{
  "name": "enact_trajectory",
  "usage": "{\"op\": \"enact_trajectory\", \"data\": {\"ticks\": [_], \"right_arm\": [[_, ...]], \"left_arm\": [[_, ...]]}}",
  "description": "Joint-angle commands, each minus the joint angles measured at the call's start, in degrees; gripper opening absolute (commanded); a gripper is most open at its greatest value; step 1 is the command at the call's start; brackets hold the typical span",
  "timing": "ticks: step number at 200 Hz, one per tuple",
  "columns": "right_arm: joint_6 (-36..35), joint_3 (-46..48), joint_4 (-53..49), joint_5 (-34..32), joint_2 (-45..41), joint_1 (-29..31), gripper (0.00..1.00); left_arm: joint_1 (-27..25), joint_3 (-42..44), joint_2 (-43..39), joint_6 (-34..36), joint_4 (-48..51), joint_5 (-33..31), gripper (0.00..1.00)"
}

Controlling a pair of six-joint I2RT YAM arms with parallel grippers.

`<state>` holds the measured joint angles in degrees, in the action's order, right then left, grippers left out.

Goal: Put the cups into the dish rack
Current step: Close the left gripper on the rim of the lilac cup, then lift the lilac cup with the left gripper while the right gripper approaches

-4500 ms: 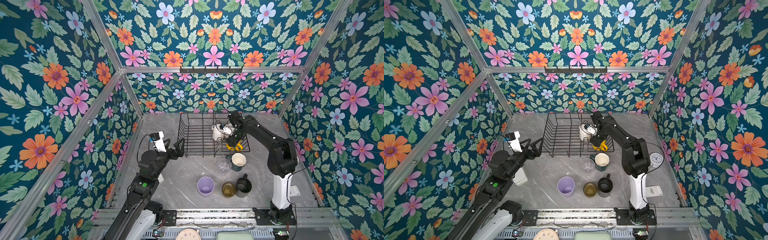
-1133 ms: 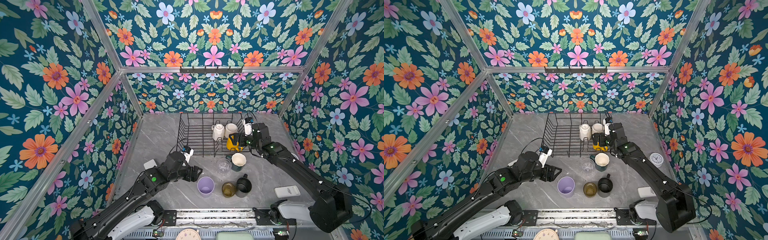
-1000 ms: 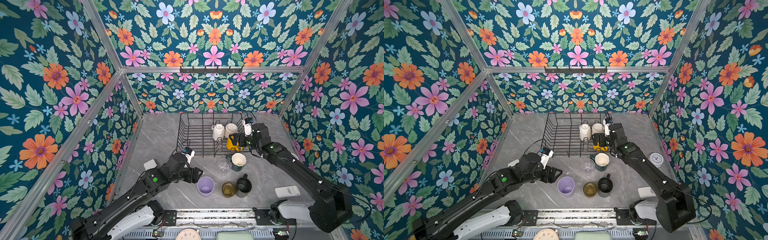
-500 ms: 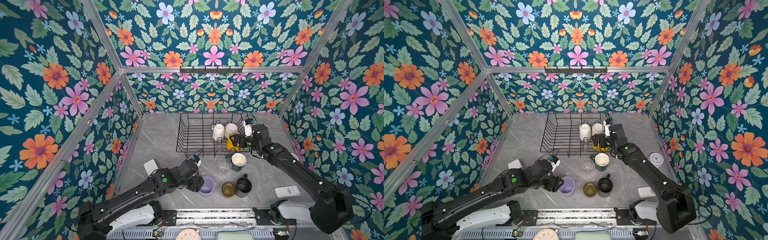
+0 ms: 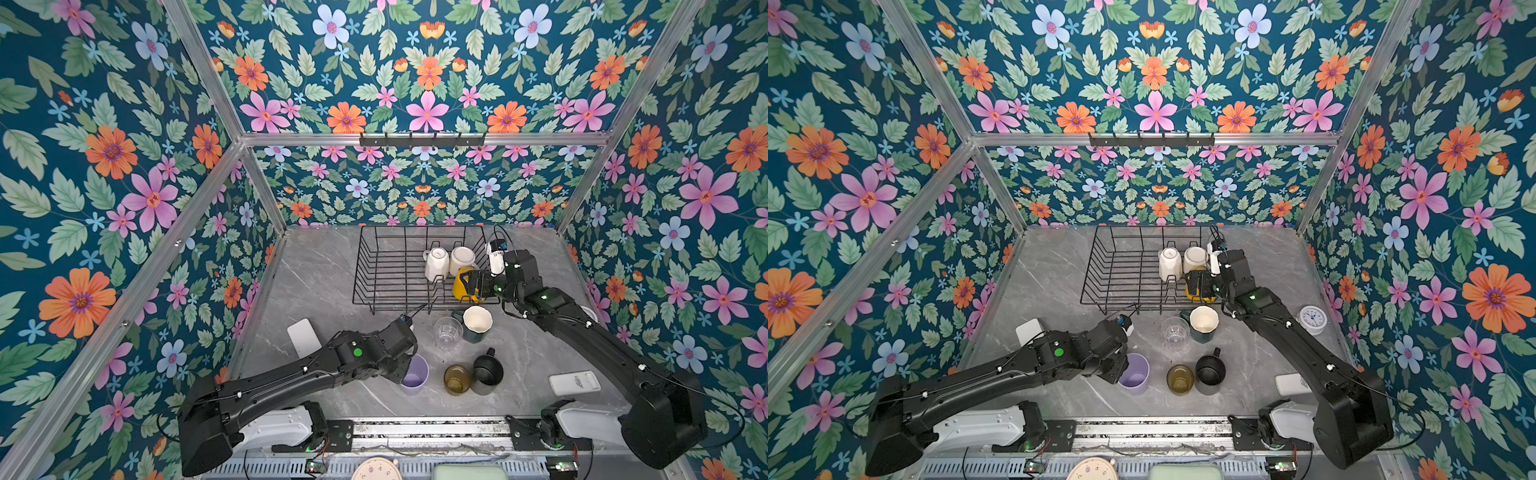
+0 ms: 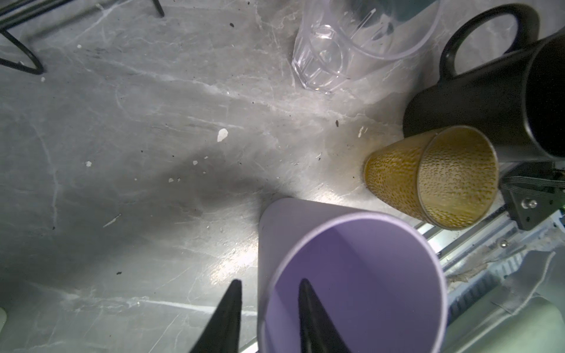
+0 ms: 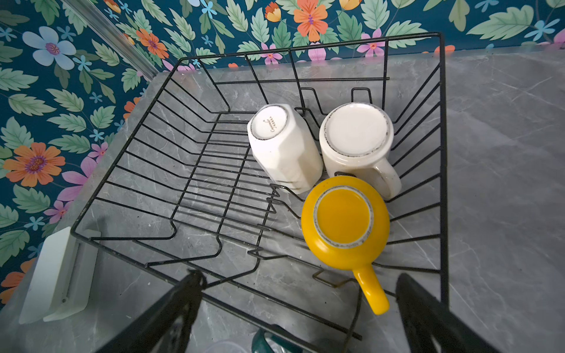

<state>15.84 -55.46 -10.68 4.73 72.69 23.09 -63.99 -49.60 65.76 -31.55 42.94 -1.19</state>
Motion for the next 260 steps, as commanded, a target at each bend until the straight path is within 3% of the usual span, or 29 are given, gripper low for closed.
{"op": "enact_trajectory", "data": {"ticks": [1,53,104,139,168,202,260], "right_arm": [[-0.41,-0.03,0.64,0.04,-0.1,0.11,0.98],[-0.58,-0.39,0.59,0.59,0.45,0.05,0.98],[-0.45,-0.8,0.85,1.38,0.86,0.09,0.98],[0.4,-0.96,1.98,3.94,0.7,0.04,0.98],[1.63,-0.57,4.37,6.56,-0.12,0.11,0.99],[0.66,-0.87,6.66,13.76,-0.93,0.06,0.99],[4.11,3.62,19.37,29.83,-2.38,-1.55,0.99]], "left_arm": [[-0.07,-0.61,0.23,0.25,1.55,-1.0,0.25],[-0.05,-1.02,-0.91,0.0,1.74,-2.03,0.0],[-0.06,-1.42,-3.24,-0.62,3.86,-4.7,0.0],[-0.09,-2.9,-9.87,-1.58,5.18,-12.93,0.0],[0.01,-0.8,-18.71,1.55,-5.76,-15.38,0.0],[0.0,3.78,-26.67,4.38,-19.3,-18.84,0.0],[1.32,7.42,-28.5,5.24,-26.45,-18.44,0.0]]}}
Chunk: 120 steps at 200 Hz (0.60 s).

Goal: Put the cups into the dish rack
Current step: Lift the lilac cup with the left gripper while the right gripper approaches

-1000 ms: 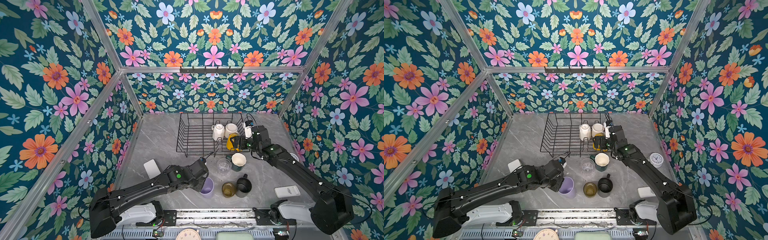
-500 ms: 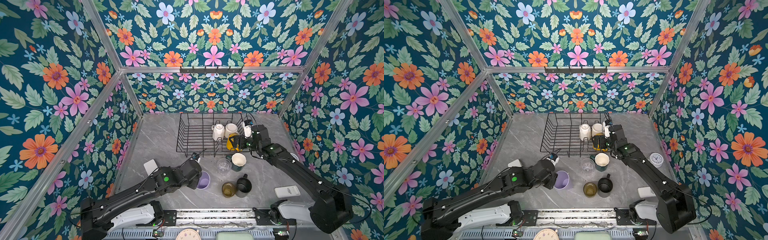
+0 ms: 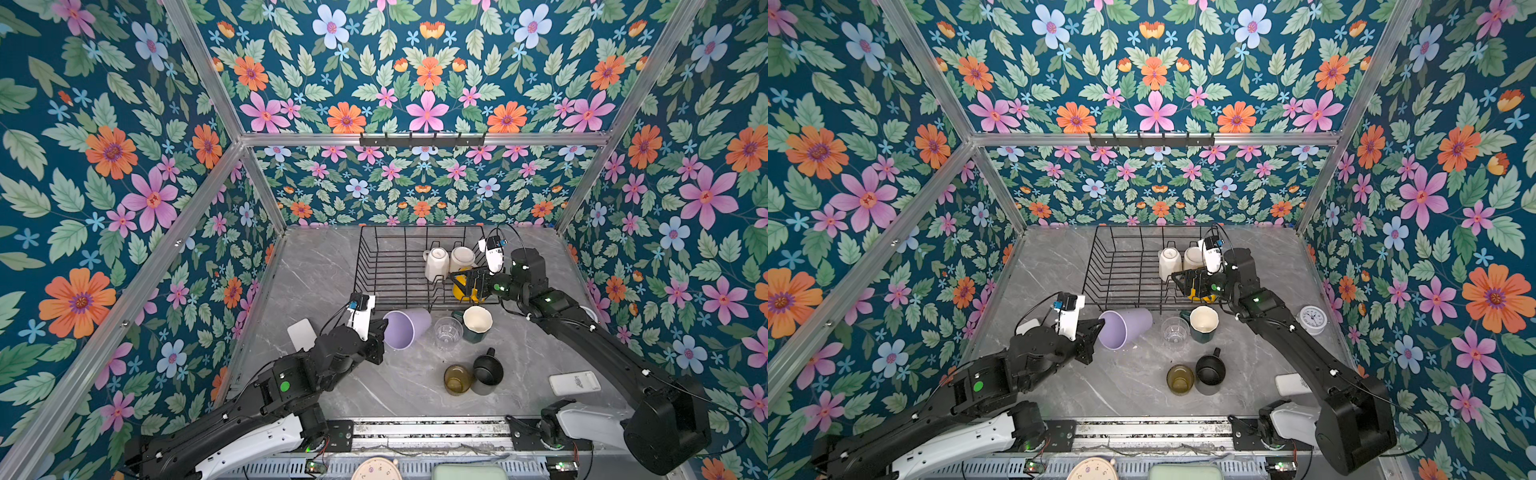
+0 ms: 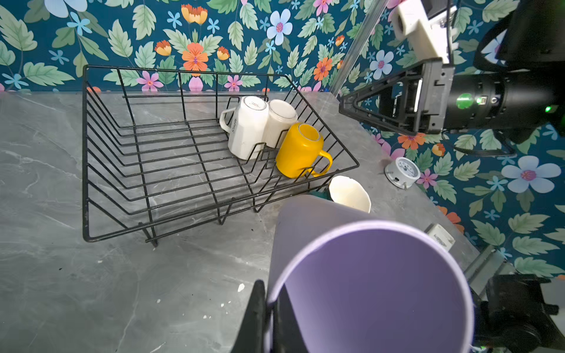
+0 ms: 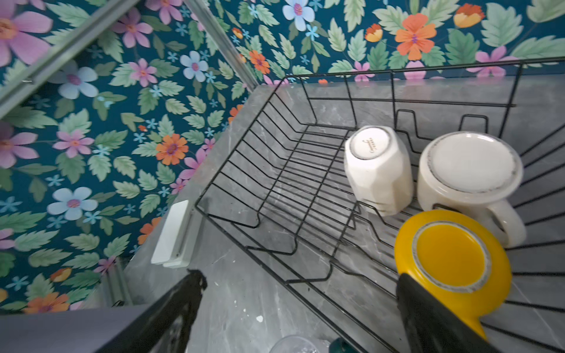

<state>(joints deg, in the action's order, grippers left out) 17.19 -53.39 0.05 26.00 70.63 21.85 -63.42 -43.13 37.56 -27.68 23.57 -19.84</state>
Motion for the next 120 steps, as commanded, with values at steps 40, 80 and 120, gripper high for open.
{"op": "enact_trajectory", "data": {"ticks": [40,80,120], "right_arm": [[7.94,3.71,16.89,15.68,-0.49,-2.64,0.99],[16.97,6.78,26.64,23.04,-0.21,-7.55,0.99],[17.09,7.88,27.06,26.11,-1.18,-7.78,0.99]], "left_arm": [[7.04,2.93,-0.47,2.45,-14.3,8.44,0.0],[22.11,6.62,0.5,-0.49,-24.53,29.32,0.0],[30.98,9.06,4.6,-4.66,-36.78,48.07,0.0]]}}
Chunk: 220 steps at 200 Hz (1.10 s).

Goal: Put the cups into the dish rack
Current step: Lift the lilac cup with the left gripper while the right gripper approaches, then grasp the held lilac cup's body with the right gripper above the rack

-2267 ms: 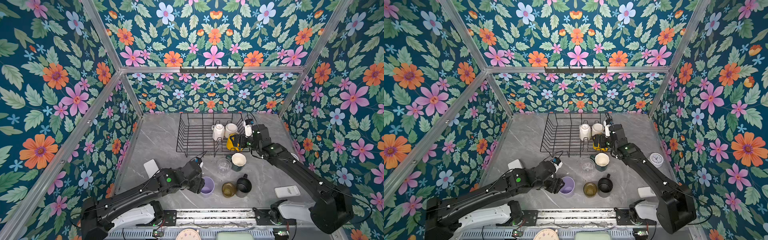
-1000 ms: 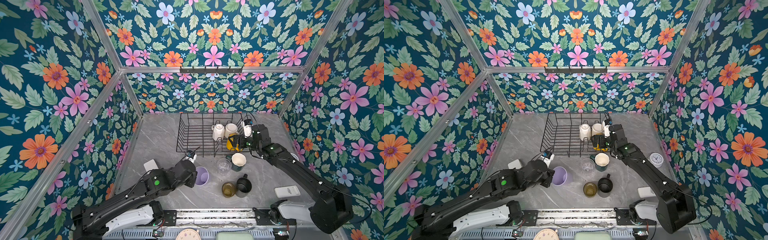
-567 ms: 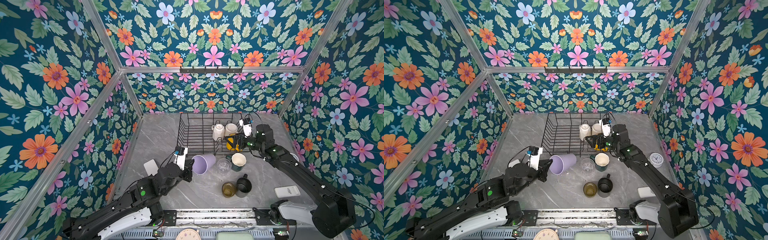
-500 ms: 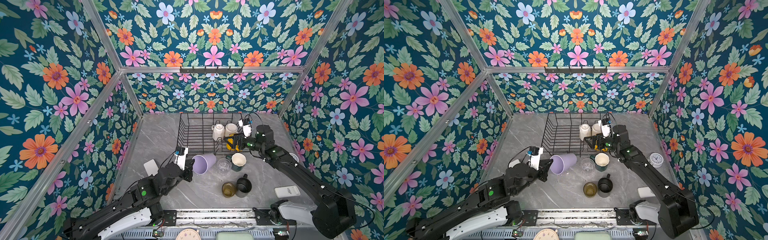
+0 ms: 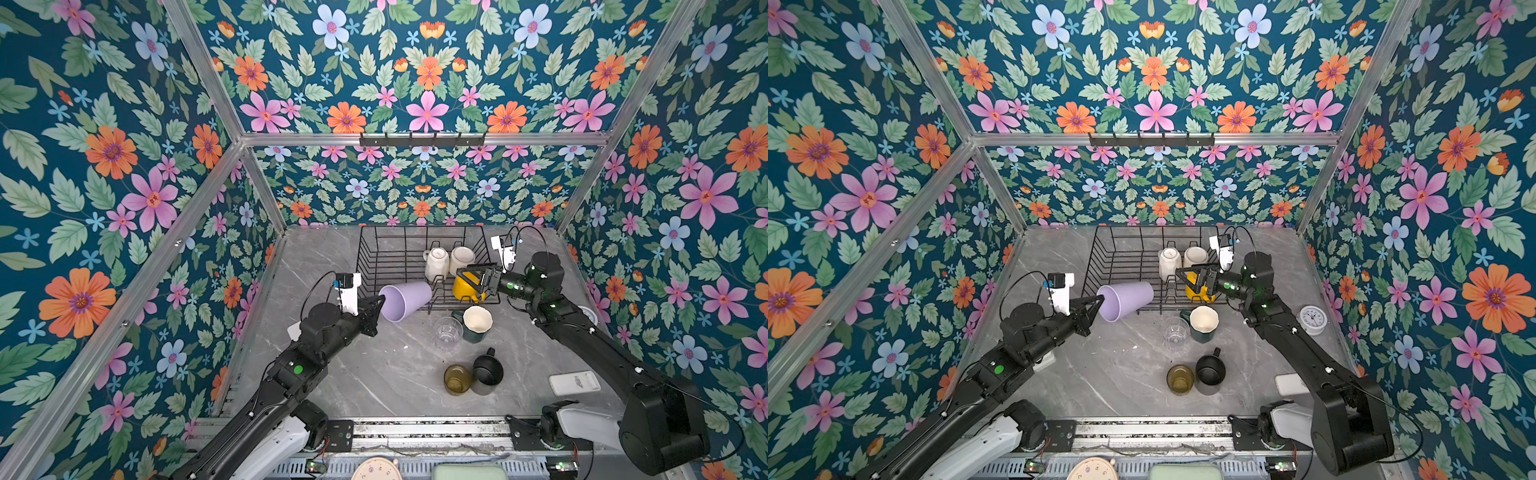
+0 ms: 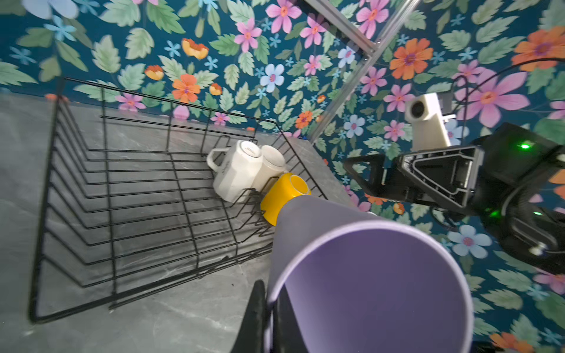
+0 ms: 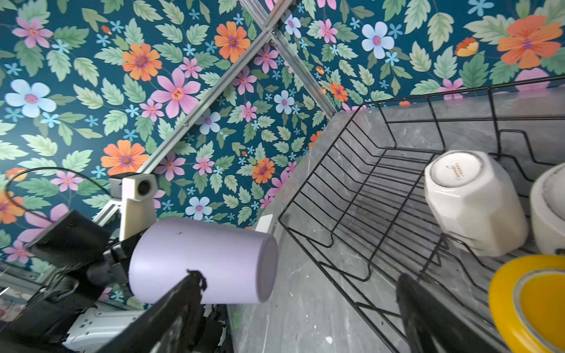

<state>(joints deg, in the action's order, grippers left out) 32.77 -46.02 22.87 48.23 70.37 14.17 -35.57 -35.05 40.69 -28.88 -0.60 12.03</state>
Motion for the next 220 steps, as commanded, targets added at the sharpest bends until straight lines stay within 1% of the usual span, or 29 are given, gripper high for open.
{"op": "enact_trajectory", "data": {"ticks": [1,18,39,70,83,91,120,153,220], "right_arm": [[1.55,0.59,4.35,3.93,-0.97,-0.11,0.99],[2.38,1.45,6.89,5.78,-1.5,-0.1,0.99],[2.88,1.57,8.78,9.66,-1.86,-0.11,0.99],[2.56,1.8,9.84,11.94,-1.87,0.73,0.99],[2.01,1.13,8.99,13.37,-1.31,1.36,0.99],[1.66,1.12,8.98,13.88,-1.11,1.88,0.99],[0.12,0.52,8.4,13.57,-0.39,4.42,0.99],[-2.25,-0.73,6.82,14.9,0.55,7.59,0.99],[-1.24,-2.46,8.56,18.14,3.78,11.74,0.99]], "left_arm": [[3.23,1.0,1.58,-3.55,-12.99,16.67,0.0],[6.39,2.15,3.17,-5.75,-19.14,23.71,0.0],[9.83,4.46,5.18,-10.91,-28.76,29.98,0.0],[11.38,4.94,9.79,-14.34,-36.14,35.42,0.0],[11.38,5.8,11.49,-17.07,-42.09,37.49,0.0],[11.33,5.89,12.35,-17.68,-43.68,38.24,0.0],[11.48,5.25,14.71,-17.93,-43.96,39.64,0.0],[11.62,6.22,14.83,-17.93,-44.28,39.63,0.0],[11.8,6.22,14.33,-18.54,-45.64,39.12,0.0]]}}
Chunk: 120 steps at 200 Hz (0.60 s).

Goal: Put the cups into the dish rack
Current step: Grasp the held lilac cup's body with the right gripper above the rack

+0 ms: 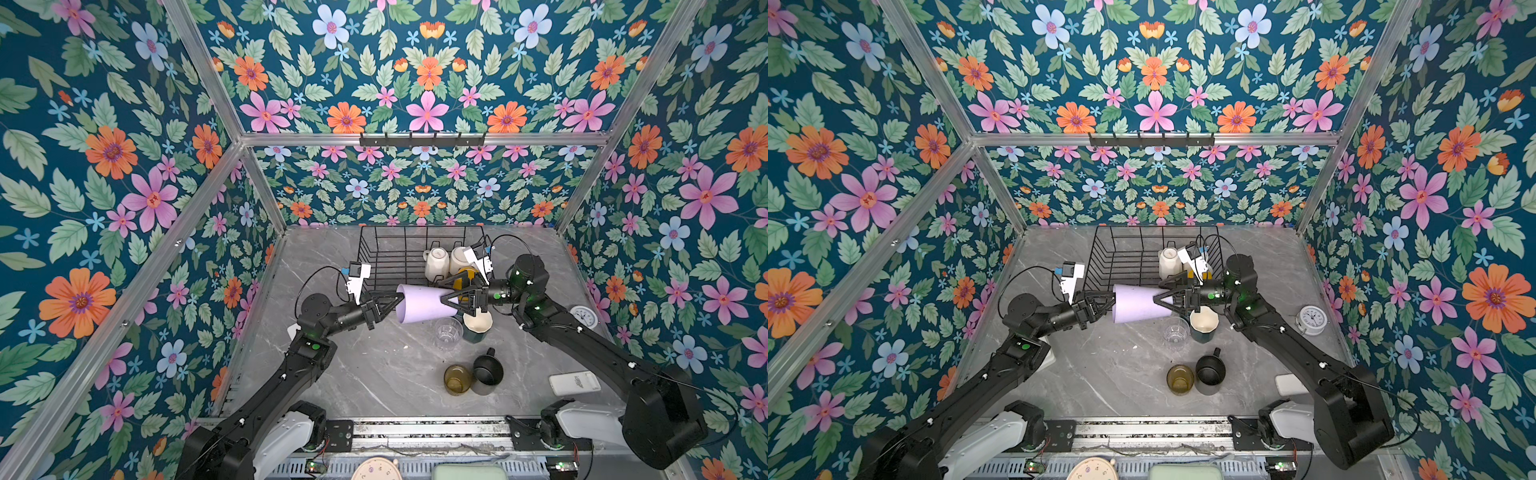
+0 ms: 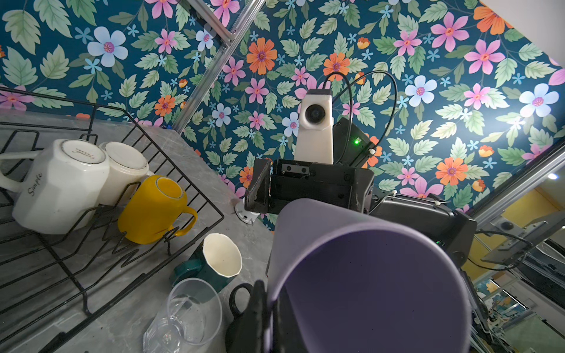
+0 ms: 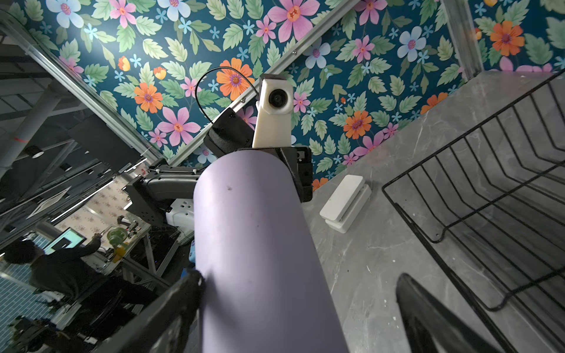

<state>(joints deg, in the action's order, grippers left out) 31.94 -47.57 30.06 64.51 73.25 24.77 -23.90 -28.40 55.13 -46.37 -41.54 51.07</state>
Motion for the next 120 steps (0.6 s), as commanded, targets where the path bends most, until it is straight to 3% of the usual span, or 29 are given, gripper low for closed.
{"op": "enact_trajectory", "data": {"ticks": [1,120], "right_arm": [[-0.4,-0.97,1.38,1.9,0.96,1.14,0.99],[0.57,-2.95,3.29,2.47,4.75,3.9,0.95]], "left_arm": [[0.15,-0.43,-0.11,-1.12,-4.74,0.04,0.0],[0.54,-0.38,1.22,-2.41,-7.55,-0.15,0.0]]}}
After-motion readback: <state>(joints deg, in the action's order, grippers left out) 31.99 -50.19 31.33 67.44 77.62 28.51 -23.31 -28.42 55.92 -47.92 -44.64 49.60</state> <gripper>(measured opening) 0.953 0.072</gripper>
